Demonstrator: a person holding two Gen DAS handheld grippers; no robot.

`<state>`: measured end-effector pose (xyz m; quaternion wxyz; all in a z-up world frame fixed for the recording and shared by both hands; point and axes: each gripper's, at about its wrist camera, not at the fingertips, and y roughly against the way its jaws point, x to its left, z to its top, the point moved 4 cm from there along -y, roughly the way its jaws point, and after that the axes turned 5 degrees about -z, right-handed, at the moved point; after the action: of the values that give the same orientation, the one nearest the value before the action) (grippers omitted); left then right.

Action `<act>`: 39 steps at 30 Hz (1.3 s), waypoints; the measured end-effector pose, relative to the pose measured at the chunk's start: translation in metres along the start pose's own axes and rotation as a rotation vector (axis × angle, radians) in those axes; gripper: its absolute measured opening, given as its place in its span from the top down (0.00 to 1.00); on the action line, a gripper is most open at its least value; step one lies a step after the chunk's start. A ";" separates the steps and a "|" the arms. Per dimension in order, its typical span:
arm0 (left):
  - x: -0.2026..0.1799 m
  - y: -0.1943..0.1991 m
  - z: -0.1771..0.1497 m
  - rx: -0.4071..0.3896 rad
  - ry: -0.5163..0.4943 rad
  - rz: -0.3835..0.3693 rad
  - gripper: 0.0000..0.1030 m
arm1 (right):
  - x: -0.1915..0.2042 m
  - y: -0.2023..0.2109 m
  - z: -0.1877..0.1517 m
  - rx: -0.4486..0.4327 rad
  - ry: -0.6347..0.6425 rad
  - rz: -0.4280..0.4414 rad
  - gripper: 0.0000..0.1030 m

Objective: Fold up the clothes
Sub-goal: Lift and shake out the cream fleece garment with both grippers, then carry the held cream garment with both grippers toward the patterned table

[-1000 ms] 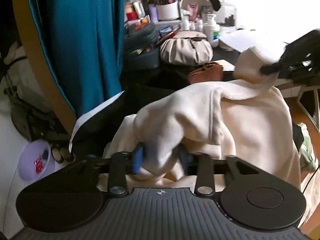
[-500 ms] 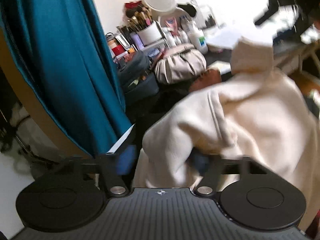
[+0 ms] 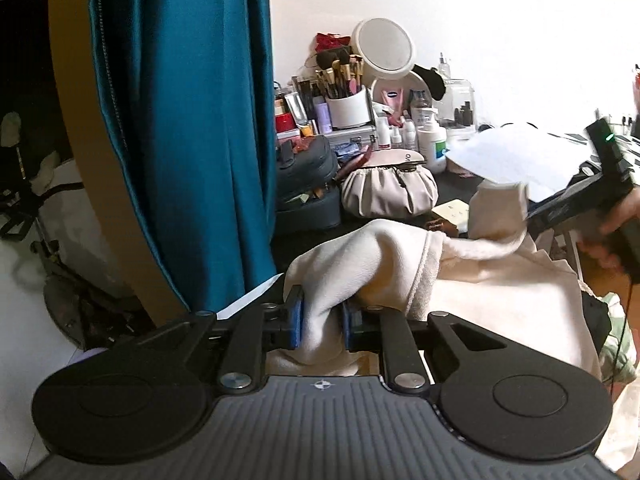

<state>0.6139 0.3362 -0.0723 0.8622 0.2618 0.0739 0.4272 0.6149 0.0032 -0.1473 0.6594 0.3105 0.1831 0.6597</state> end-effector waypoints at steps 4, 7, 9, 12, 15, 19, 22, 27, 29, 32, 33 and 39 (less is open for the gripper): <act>-0.002 0.012 0.004 -0.026 0.059 0.022 0.84 | 0.012 -0.016 -0.003 0.065 0.000 0.087 0.63; -0.005 0.028 0.015 -0.091 0.093 0.042 0.84 | 0.017 0.005 -0.001 0.010 -0.009 0.104 0.92; -0.007 0.038 0.027 -0.137 0.117 0.055 0.85 | 0.011 0.034 0.007 -0.088 -0.072 0.128 0.93; -0.013 0.055 0.048 -0.211 0.142 0.067 0.85 | -0.001 0.085 0.022 -0.254 -0.162 0.152 0.93; -0.025 0.076 0.075 -0.299 0.139 0.087 0.85 | -0.005 0.147 0.039 -0.435 -0.164 0.151 0.93; -0.046 0.115 0.113 -0.449 0.139 0.105 0.85 | -0.006 0.236 0.057 -0.651 -0.157 0.167 0.93; -0.063 0.145 0.134 -0.561 0.161 0.095 0.85 | -0.006 0.301 0.058 -0.787 -0.126 0.158 0.93; -0.090 0.166 0.151 -0.597 0.188 -0.023 0.85 | 0.000 0.404 0.038 -0.962 -0.080 0.109 0.93; -0.101 0.166 0.155 -0.579 0.197 -0.106 0.85 | 0.008 0.442 0.022 -1.014 -0.062 0.048 0.93; -0.119 0.163 0.158 -0.560 0.201 -0.233 0.85 | 0.025 0.494 -0.012 -1.089 -0.040 -0.075 0.93; -0.126 0.162 0.159 -0.551 0.202 -0.276 0.85 | 0.032 0.509 -0.024 -1.101 -0.045 -0.119 0.93; -0.172 0.141 0.149 -0.390 0.217 -0.521 0.85 | 0.061 0.576 -0.098 -1.083 -0.145 -0.433 0.93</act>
<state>0.4604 0.2154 0.1104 0.9633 0.0176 0.1466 0.2240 0.1191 0.0429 0.1660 0.8548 -0.0706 -0.1664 0.4865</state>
